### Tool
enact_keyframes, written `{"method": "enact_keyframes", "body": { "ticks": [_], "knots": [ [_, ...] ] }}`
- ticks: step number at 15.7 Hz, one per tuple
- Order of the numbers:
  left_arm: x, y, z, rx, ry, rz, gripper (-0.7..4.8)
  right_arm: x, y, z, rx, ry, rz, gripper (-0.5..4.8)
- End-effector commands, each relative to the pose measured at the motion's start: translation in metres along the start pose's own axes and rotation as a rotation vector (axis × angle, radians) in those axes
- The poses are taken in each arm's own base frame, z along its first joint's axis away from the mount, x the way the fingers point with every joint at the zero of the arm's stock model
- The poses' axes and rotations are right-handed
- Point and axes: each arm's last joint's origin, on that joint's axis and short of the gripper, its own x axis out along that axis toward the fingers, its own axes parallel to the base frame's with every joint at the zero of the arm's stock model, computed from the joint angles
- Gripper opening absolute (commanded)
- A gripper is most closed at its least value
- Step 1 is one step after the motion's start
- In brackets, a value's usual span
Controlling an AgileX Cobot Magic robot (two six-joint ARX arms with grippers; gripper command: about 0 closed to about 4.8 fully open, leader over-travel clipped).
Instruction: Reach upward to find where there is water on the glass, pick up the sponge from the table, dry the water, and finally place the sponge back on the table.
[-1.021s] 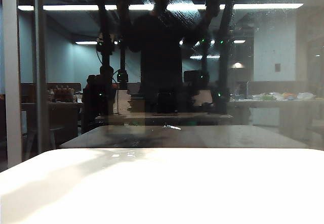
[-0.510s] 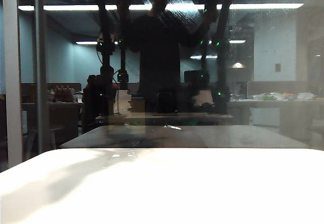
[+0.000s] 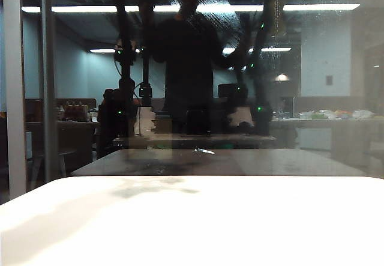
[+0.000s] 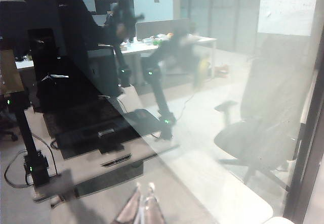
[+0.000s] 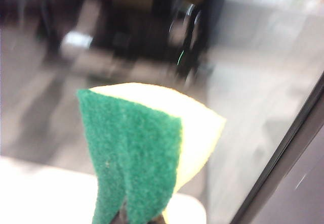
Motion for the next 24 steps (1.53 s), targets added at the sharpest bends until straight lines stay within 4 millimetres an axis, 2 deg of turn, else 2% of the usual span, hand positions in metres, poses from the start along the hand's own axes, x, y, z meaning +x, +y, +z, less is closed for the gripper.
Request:
{"method": "enact_keyframes", "body": {
  "ticks": [1, 3, 6, 9, 12, 20, 24],
  "knots": [
    [-0.003, -0.002, 0.000, -0.009, 0.005, -0.035, -0.05, 0.005, 0.012, -0.052, 0.029, 0.095, 0.089, -0.09],
    [-0.001, -0.005, -0.006, -0.035, 0.046, -0.159, -0.05, 0.017, 0.020, -0.089, 0.083, 0.167, 0.145, -0.09],
    [0.003, -0.010, -0.020, -0.039, 0.144, -0.161, -0.05, 0.038, 0.030, -0.132, 0.142, 0.218, 0.180, -0.09],
    [-0.007, -0.016, -0.028, -0.031, 0.180, -0.132, -0.05, 0.049, 0.034, -0.147, 0.148, 0.226, 0.213, -0.09],
    [-0.023, -0.024, -0.042, -0.046, 0.208, -0.135, -0.05, 0.056, 0.037, -0.153, 0.155, 0.229, 0.257, -0.09],
    [-0.067, -0.046, -0.093, -0.087, 0.269, -0.143, -0.05, 0.076, 0.049, -0.187, 0.209, 0.347, 0.326, -0.09],
    [-0.098, -0.062, -0.117, -0.086, 0.266, -0.145, -0.05, 0.094, 0.061, -0.212, 0.248, 0.445, 0.365, -0.08]
  ]
}}
